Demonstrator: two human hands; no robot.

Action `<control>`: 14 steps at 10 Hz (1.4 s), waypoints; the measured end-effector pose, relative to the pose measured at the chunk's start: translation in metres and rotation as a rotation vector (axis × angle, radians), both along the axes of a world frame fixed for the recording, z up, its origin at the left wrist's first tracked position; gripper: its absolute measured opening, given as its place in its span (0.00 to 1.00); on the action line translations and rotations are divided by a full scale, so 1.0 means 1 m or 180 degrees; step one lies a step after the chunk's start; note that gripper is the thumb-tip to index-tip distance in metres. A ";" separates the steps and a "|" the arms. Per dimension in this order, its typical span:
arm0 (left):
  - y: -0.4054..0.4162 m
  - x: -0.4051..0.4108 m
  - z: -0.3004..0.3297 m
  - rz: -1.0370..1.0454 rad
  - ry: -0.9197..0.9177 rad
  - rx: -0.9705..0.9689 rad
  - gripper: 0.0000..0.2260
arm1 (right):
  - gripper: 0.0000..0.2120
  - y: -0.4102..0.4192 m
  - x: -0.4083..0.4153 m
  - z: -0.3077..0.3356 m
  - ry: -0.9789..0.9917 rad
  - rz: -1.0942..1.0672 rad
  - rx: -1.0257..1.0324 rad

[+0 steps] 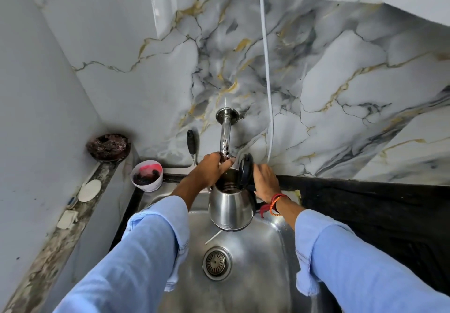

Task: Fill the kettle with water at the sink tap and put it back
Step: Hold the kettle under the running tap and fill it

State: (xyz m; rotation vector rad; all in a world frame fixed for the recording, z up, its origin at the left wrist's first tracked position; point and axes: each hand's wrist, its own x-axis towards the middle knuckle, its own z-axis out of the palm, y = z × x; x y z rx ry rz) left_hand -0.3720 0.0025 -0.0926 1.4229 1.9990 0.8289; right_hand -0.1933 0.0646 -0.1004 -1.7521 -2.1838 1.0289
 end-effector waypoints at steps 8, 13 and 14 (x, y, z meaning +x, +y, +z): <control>-0.066 0.002 -0.039 -0.0309 0.2176 -0.0317 0.56 | 0.46 -0.001 -0.010 0.019 0.1287 0.0159 0.0111; -0.068 0.005 -0.033 -0.0353 0.2344 -0.0353 0.54 | 0.50 -0.004 -0.006 0.014 0.1401 0.0237 0.0205; -0.069 0.005 -0.032 -0.0369 0.2347 -0.0367 0.54 | 0.48 -0.006 -0.006 0.014 0.1428 0.0244 0.0193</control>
